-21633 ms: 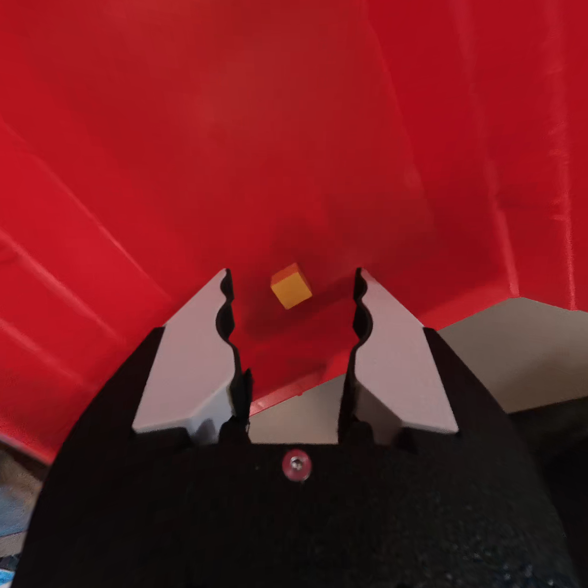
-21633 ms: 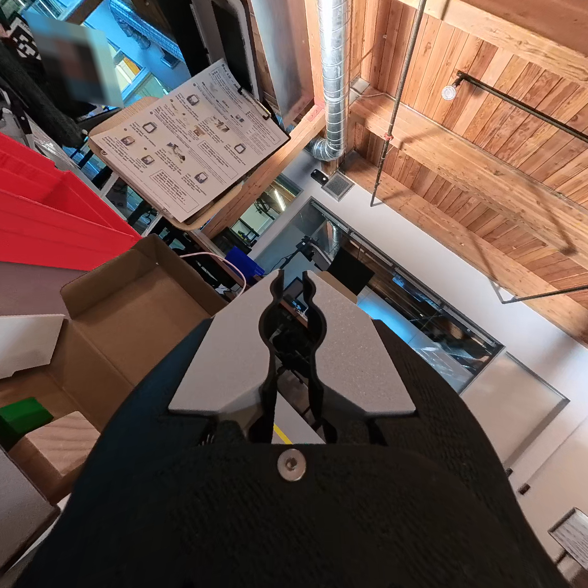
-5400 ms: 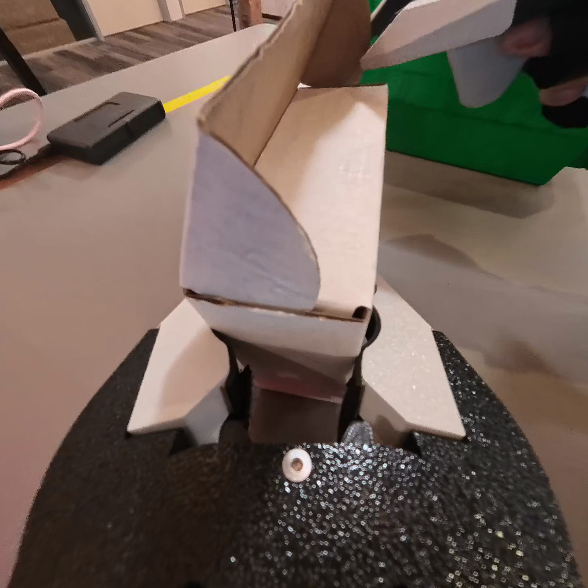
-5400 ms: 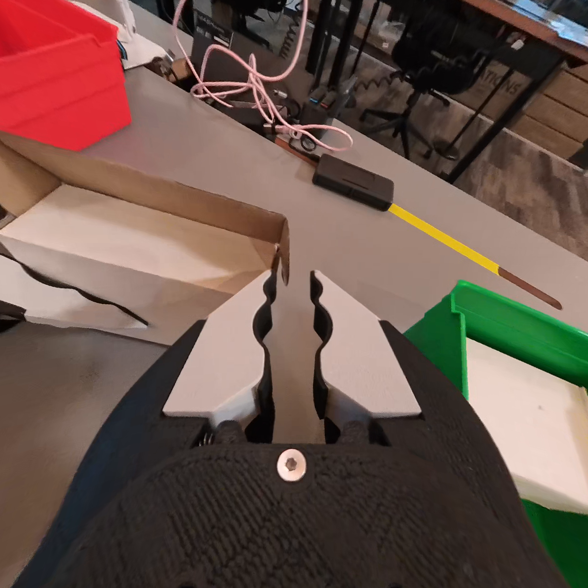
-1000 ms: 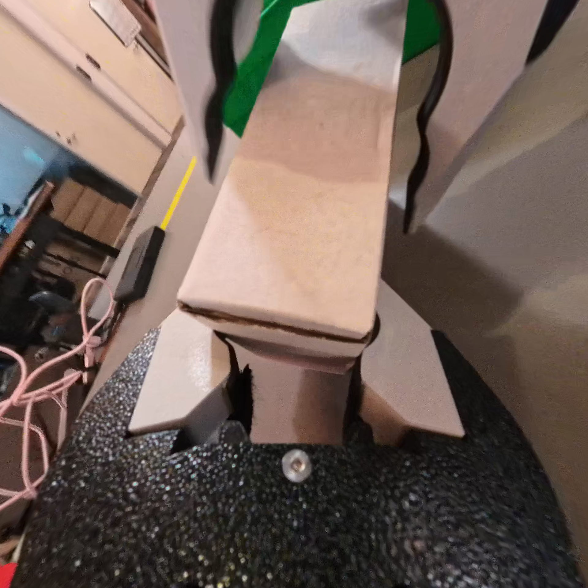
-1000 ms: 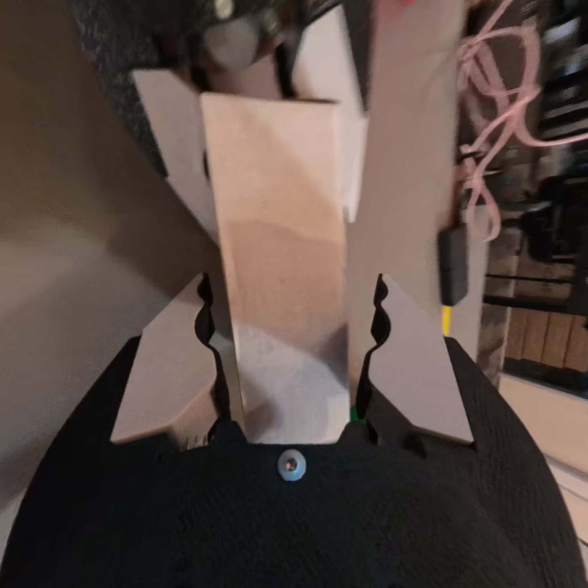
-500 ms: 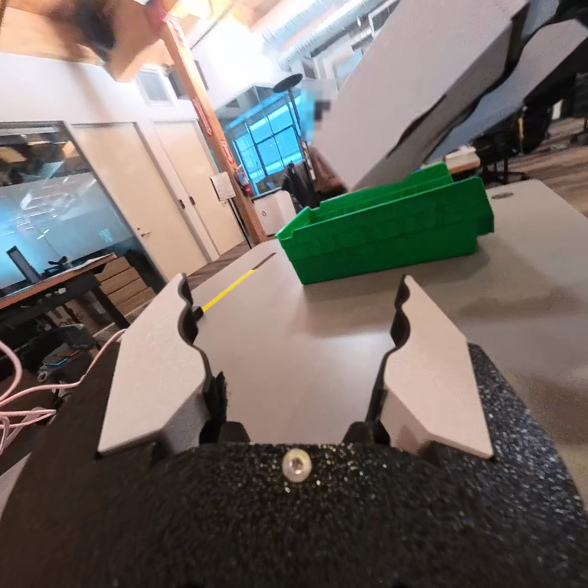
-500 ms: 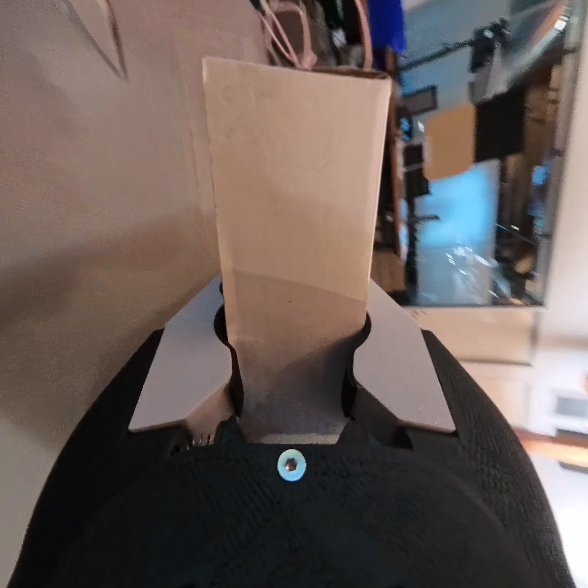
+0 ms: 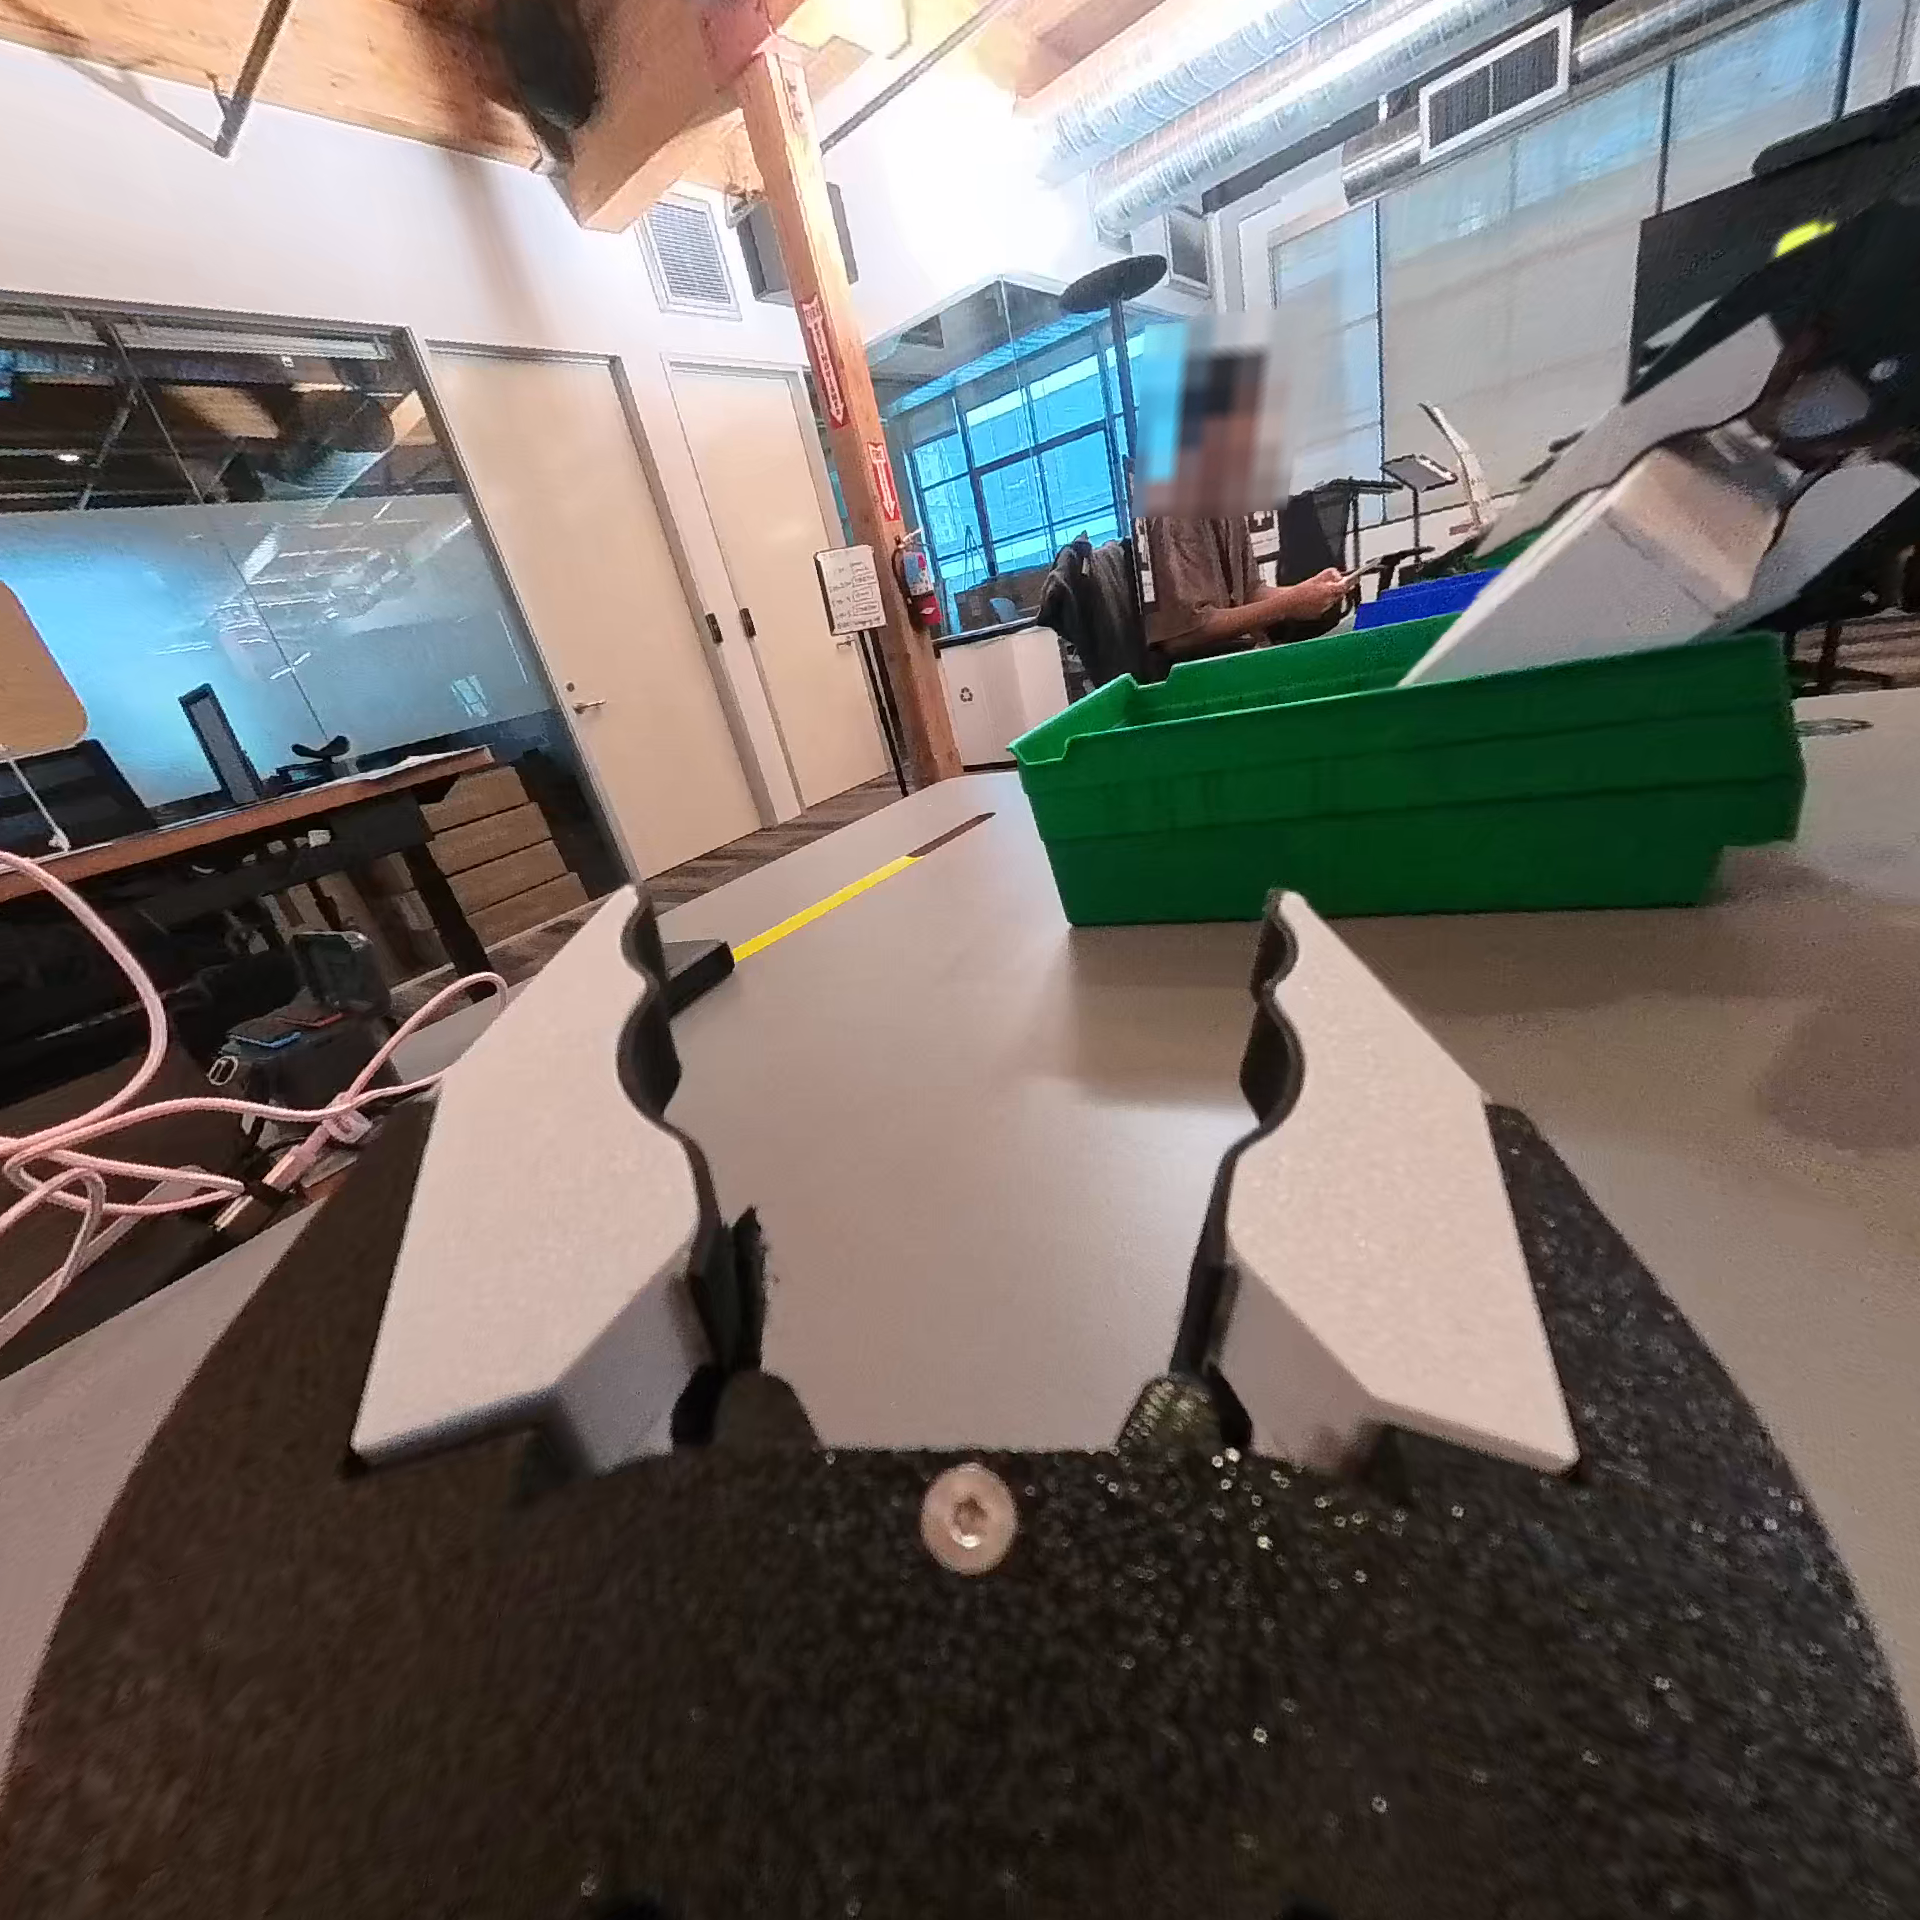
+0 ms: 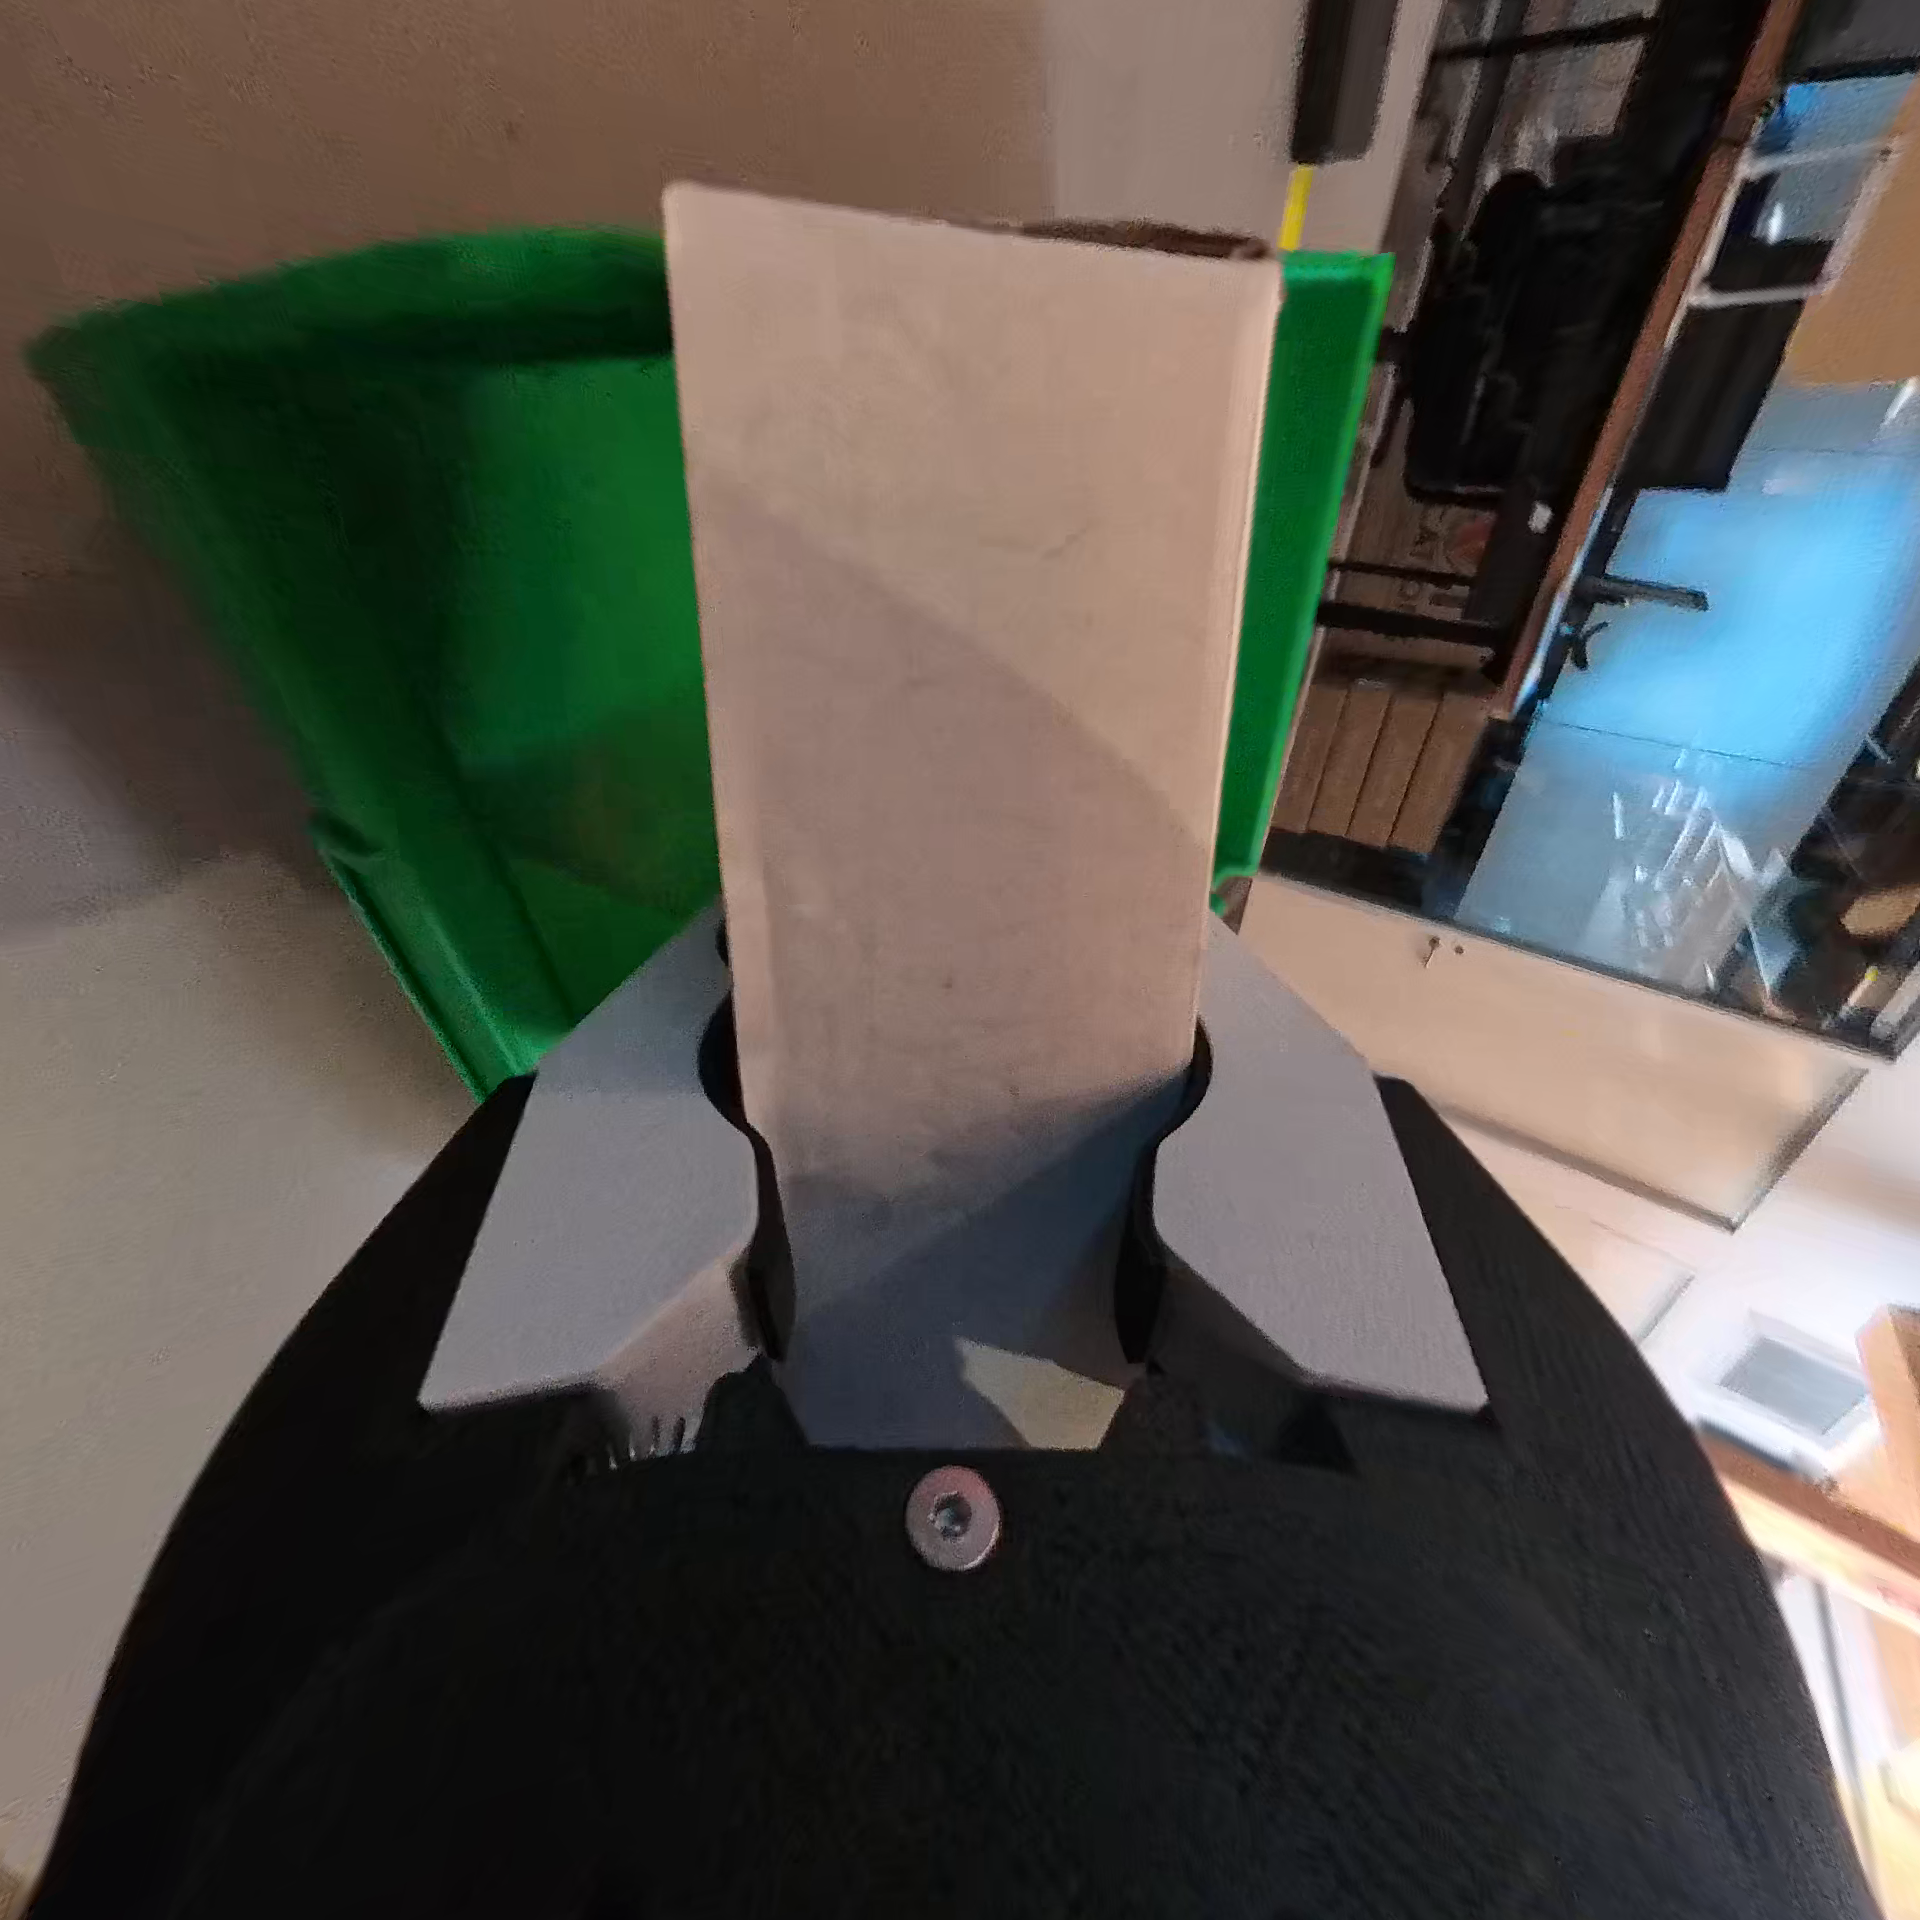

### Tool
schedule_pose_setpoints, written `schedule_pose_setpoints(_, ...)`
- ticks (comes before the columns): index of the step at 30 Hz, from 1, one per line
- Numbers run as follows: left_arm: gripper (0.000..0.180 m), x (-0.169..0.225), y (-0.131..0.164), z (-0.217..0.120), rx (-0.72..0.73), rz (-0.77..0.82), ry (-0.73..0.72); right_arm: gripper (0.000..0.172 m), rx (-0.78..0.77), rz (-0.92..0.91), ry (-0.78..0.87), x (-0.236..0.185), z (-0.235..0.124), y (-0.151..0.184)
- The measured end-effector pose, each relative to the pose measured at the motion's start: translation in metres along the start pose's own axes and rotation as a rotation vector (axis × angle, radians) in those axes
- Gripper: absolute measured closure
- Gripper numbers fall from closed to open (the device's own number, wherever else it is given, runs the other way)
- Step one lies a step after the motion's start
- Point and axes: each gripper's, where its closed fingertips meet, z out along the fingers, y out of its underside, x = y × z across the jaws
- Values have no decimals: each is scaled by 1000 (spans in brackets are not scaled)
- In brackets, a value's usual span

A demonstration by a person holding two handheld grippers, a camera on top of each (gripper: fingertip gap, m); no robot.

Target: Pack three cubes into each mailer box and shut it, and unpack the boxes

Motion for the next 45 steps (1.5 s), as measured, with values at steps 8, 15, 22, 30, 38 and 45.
schedule_pose_setpoints(8, 69, 0, 13, 5, -59, 29, -19, 94, 112, -199, 6, -16, 47, 6)
schedule_pose_setpoints(15, 68, 3, 18, 8, -83, 46, 2, 85, 65, 74, -328, -40, 45, 22)
schedule_pose_setpoints(22, 69, 4, 19, 9, -93, 40, 10, 87, 127, 228, -428, -37, 14, 12)
schedule_pose_setpoints(30, 71, 4, 19, 9, -95, 39, 14, 96, 89, 141, -407, -43, 26, 7)
schedule_pose_setpoints(38, 75, 9, 20, 10, -103, 51, 39, 97, 60, 108, -380, -43, 31, 13)
schedule_pose_setpoints(45, 75, 11, 20, 10, -101, 45, 50, 88, 21, -21, -176, -23, 41, 20)
